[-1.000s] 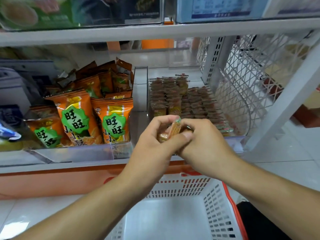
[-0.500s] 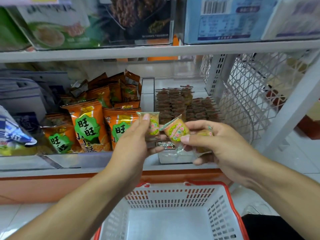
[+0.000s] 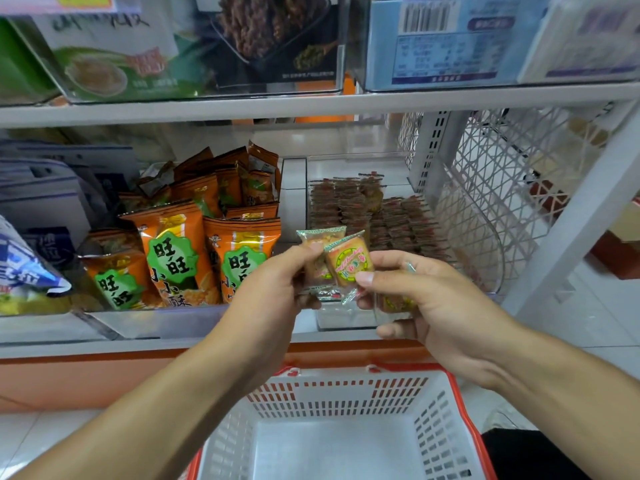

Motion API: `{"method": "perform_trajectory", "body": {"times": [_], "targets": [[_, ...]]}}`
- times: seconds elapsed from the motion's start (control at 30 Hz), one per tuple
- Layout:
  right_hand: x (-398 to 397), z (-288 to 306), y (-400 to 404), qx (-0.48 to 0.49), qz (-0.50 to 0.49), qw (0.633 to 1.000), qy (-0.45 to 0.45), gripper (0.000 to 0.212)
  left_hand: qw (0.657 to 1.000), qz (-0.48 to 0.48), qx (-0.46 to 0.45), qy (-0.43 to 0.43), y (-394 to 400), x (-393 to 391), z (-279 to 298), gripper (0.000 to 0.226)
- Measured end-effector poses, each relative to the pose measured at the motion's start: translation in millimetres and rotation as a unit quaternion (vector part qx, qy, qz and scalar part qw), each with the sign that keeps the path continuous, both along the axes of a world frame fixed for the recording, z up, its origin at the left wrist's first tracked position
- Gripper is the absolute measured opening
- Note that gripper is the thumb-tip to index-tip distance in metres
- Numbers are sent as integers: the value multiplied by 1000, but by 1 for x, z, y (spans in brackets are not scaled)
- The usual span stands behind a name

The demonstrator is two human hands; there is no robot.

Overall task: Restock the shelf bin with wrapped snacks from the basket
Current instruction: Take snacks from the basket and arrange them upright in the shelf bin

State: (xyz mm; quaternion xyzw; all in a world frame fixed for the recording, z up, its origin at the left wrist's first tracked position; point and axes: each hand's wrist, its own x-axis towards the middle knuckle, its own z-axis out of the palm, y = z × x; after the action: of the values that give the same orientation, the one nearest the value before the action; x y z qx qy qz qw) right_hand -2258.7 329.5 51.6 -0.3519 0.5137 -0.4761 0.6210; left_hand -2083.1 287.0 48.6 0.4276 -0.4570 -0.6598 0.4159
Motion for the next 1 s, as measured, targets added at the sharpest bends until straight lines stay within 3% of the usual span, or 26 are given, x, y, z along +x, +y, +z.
{"method": "perform_trajectory", "body": {"times": [0.17,0.5,0.6,0.8,0.9,1.0], "targets": [[-1,-1,0,-4,-18,1000,19,26,999,-42,-34,-3,-3,8,-3,24],[-7,6,0,-40,28,991,127,39,997,-56,-36,-29,-3,11,-6,9],[-11,6,-2,-47,38,991,118,31,998,-54,-21,-34,-3,11,-5,14],[-14,3,-2,-66,84,984,144,40,998,-55,-11,-20,-3,11,-5,21],[-14,-3,-4,-74,59,984,150,37,999,-49,7,13,-2,11,-5,40],[-16,-4,-7,-78,17,987,142,25,999,-20,32,34,-3,9,-4,32]]}}
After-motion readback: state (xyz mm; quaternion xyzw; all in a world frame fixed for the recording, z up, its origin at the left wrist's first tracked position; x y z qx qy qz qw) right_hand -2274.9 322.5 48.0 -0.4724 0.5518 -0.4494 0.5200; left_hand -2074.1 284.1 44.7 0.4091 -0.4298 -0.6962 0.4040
